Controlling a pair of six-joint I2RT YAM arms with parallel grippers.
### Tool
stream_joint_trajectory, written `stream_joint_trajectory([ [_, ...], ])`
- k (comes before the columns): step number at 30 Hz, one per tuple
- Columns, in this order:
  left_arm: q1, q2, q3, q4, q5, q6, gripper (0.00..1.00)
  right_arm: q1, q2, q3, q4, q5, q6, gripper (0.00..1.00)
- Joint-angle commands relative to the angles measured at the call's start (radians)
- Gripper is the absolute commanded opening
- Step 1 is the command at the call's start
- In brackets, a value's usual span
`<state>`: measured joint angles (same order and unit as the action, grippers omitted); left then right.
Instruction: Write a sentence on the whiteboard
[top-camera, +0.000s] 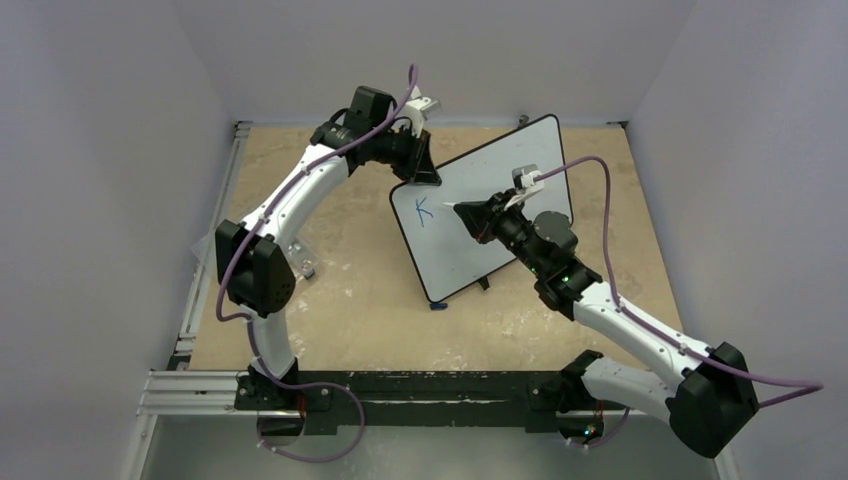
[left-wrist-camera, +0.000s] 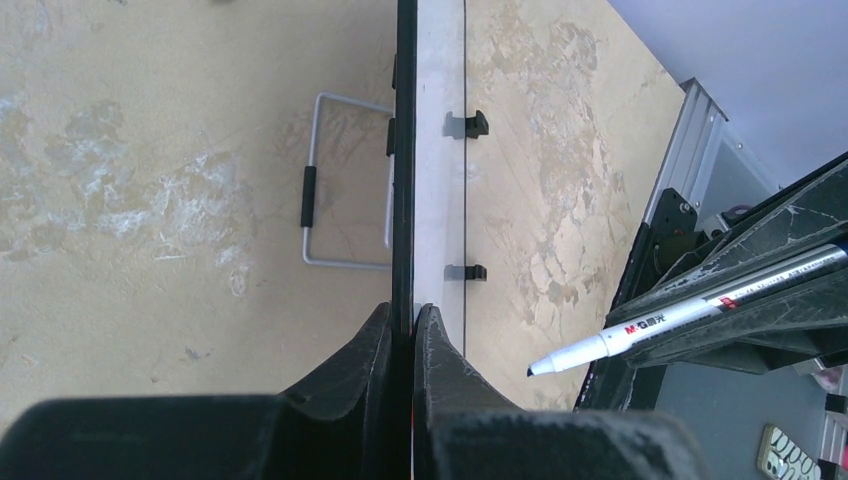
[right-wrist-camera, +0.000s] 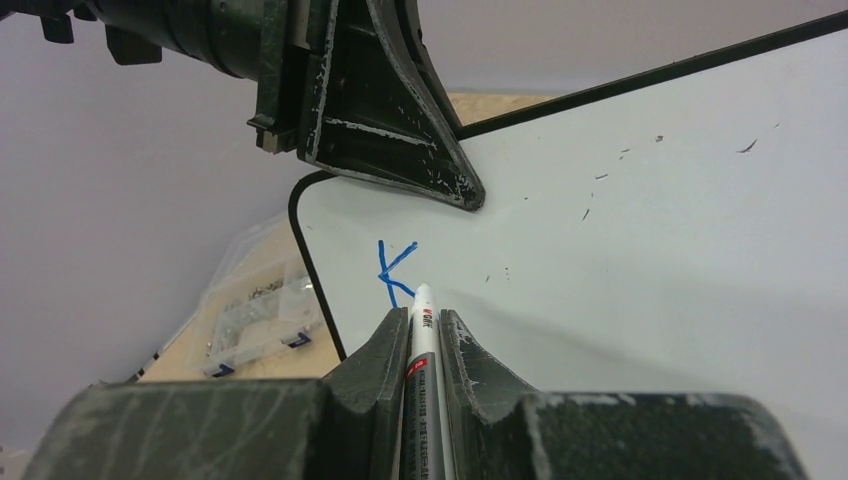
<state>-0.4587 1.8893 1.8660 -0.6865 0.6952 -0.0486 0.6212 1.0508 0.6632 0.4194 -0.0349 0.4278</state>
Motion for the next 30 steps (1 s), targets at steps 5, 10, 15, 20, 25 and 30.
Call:
stream_joint_trajectory([
  [5,-0.004,-0.050,-0.003,-0.003,-0.157,0.102,0.00,-0.003,-0.010,-0.004,0.062,0.025,-0.020,0.00],
  [10,-0.012,-0.065,-0.011,-0.003,-0.173,0.104,0.00,-0.003,0.021,-0.014,0.106,0.007,-0.006,0.00],
  [15,-0.012,-0.076,-0.002,-0.005,-0.176,0.103,0.00,-0.002,0.067,-0.002,0.125,-0.009,0.007,0.00],
  [20,-0.011,-0.077,0.005,-0.014,-0.177,0.107,0.00,-0.003,0.091,-0.007,0.148,-0.007,0.017,0.00],
  [25,-0.012,-0.087,-0.011,-0.007,-0.184,0.110,0.00,-0.003,0.100,-0.004,0.151,0.001,0.020,0.00],
  [30,-0.014,-0.100,-0.024,0.004,-0.183,0.110,0.00,-0.002,0.120,0.003,0.142,0.002,0.016,0.00],
])
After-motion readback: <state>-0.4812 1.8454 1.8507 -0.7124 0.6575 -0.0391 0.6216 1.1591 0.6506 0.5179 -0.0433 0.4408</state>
